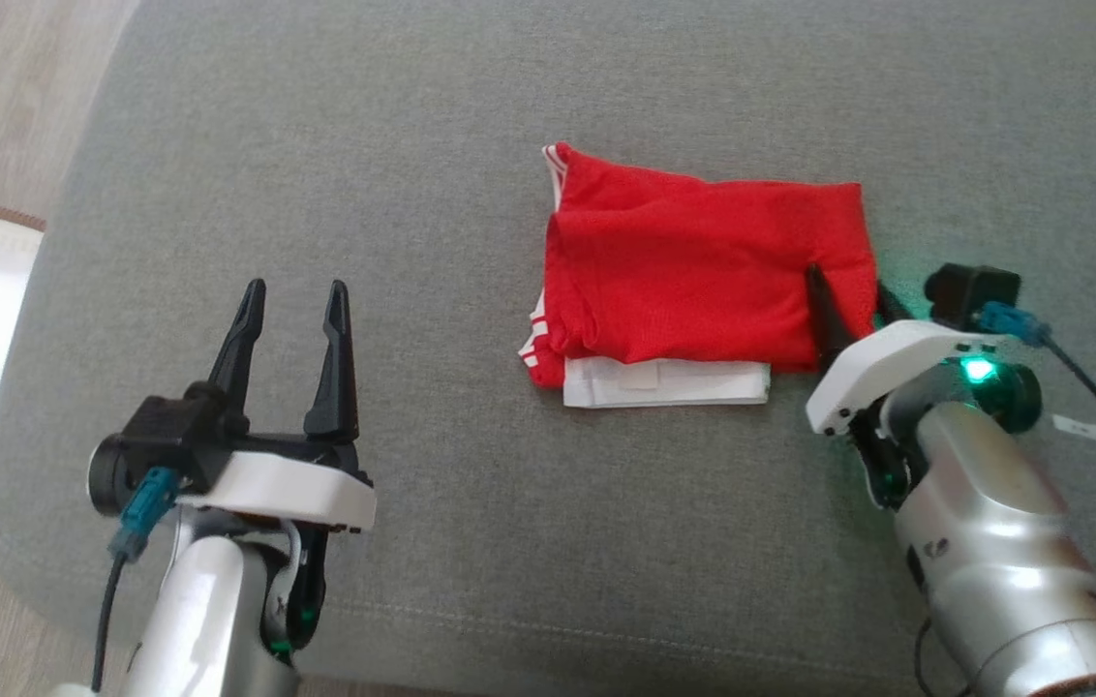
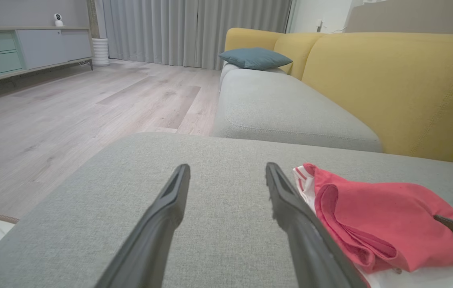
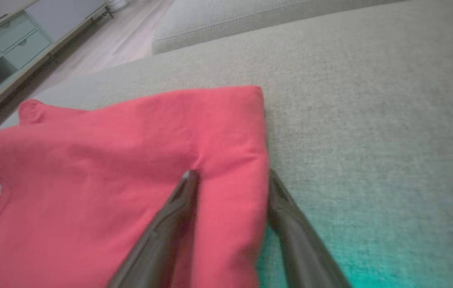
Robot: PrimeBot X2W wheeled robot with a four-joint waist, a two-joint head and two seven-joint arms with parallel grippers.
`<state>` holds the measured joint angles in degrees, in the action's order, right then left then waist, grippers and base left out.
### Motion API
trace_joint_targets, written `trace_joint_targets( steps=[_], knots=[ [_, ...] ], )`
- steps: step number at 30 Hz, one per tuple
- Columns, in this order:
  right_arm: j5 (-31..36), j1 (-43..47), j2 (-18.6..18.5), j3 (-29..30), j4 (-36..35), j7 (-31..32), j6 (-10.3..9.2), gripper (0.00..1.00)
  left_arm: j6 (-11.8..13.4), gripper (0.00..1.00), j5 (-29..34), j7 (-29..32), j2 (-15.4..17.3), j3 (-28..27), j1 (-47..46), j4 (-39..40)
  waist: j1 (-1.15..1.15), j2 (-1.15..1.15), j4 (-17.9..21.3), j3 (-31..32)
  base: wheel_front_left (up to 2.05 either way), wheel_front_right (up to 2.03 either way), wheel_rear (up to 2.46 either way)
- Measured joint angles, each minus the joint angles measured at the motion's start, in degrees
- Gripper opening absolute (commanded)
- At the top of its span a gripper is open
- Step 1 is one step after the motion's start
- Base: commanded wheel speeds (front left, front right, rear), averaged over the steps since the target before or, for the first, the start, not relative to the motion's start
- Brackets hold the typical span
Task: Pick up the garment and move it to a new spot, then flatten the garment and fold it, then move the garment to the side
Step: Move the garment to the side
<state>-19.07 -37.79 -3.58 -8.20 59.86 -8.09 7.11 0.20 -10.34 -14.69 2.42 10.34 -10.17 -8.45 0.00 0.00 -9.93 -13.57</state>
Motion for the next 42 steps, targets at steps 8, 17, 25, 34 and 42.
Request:
trace_joint_targets(
  steps=[8,17,25,34,42],
  knots=[
    [11.07,-2.57,0.03,-2.49,1.81,-4.35,0.0,0.0,0.0,1.0,0.01,0.0,0.0,-0.51,-0.14,0.15,0.0,0.0,3.28,0.98,0.0,0.0,0.0],
    [27.71,-4.19,-5.12,-2.66,-6.02,-4.99,0.0,0.0,-0.22,1.0,0.04,0.0,0.01,-1.55,-0.19,0.74,0.0,0.0,9.19,1.53,0.0,0.0,0.0],
    [28.6,-4.67,-12.77,-6.34,-14.21,0.53,0.0,0.0,-0.8,1.0,0.19,0.0,0.0,-1.83,-1.23,0.82,0.0,0.0,15.13,0.85,0.0,0.0,0.0],
    [25.12,-4.71,-24.21,-1.8,-21.09,8.11,0.0,0.0,-1.36,1.0,0.36,0.0,0.0,-1.76,-3.24,1.0,0.0,0.0,17.89,-1.82,0.0,0.0,0.0],
    [27.98,-0.03,-26.09,5.73,-24.86,13.44,0.0,0.0,-2.31,1.0,0.69,0.0,-0.01,-1.77,-3.41,0.98,0.0,0.0,17.73,-3.39,0.0,0.0,0.0]
  ],
)
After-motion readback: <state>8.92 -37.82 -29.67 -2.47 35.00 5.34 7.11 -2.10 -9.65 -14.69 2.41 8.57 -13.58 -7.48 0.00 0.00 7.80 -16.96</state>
